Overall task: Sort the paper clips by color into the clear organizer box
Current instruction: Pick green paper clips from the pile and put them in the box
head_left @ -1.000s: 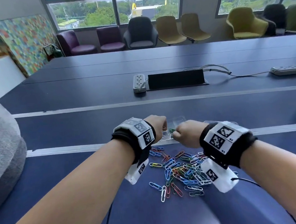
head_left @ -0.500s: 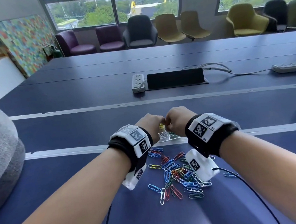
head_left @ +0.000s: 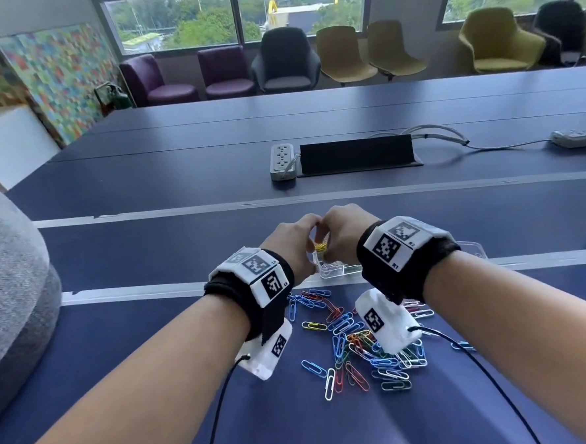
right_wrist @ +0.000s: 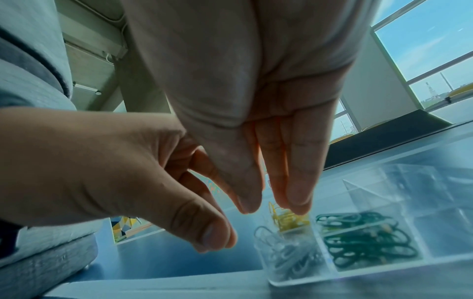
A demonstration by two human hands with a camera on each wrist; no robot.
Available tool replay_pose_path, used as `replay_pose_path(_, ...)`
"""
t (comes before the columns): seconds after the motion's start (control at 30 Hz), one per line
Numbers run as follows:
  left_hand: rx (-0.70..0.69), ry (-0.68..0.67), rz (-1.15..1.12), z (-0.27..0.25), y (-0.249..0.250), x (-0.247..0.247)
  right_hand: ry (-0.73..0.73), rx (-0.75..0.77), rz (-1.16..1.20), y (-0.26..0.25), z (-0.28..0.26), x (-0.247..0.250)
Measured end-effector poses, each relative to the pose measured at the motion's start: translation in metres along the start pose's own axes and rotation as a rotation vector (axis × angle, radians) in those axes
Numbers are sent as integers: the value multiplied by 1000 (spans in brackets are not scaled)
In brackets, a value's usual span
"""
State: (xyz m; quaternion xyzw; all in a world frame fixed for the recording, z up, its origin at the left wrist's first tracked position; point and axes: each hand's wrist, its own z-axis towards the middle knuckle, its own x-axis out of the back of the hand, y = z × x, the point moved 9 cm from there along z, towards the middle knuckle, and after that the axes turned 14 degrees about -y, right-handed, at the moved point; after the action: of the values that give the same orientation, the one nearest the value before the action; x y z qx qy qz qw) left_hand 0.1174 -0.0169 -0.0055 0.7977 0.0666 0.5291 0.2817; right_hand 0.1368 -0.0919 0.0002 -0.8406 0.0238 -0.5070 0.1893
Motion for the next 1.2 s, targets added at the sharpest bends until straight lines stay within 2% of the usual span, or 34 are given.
replay_pose_path(0.27, 74, -10, 62, -8, -18, 2, 35, 90, 67, -5, -6, 2)
replay_pose_path(0.4, 116, -81, 188, -14, -32, -2, 69, 128, -6, -12, -14, -2)
replay_pose_path(0.5, 128, -108, 209, -19, -41, -5, 5, 160, -78, -20, -20, -17)
replay_pose_path(0.6, 90, -125, 226, -25, -39, -9, -102, 178, -202, -23, -27, -36)
replay_pose_path(0.77, -47, -257, 217, -36, -17, -36, -317, 181, -318, -8, -47, -67)
replay_pose_path(0.83, -73, -299, 223, -37, -10, -46, -317, 184, -287, -1, -52, -70)
replay_pose_path(1.0, -128, -335, 241, -40, 11, -63, -209, 215, -177, 10, -60, -56)
replay_pose_path(1.1, -150, -380, 234, -45, 20, -72, -230, 235, -220, 9, -72, -60)
replay_pose_path(1.2, -121, -460, 324, -51, 20, -86, -290, 260, -261, 4, -80, -74)
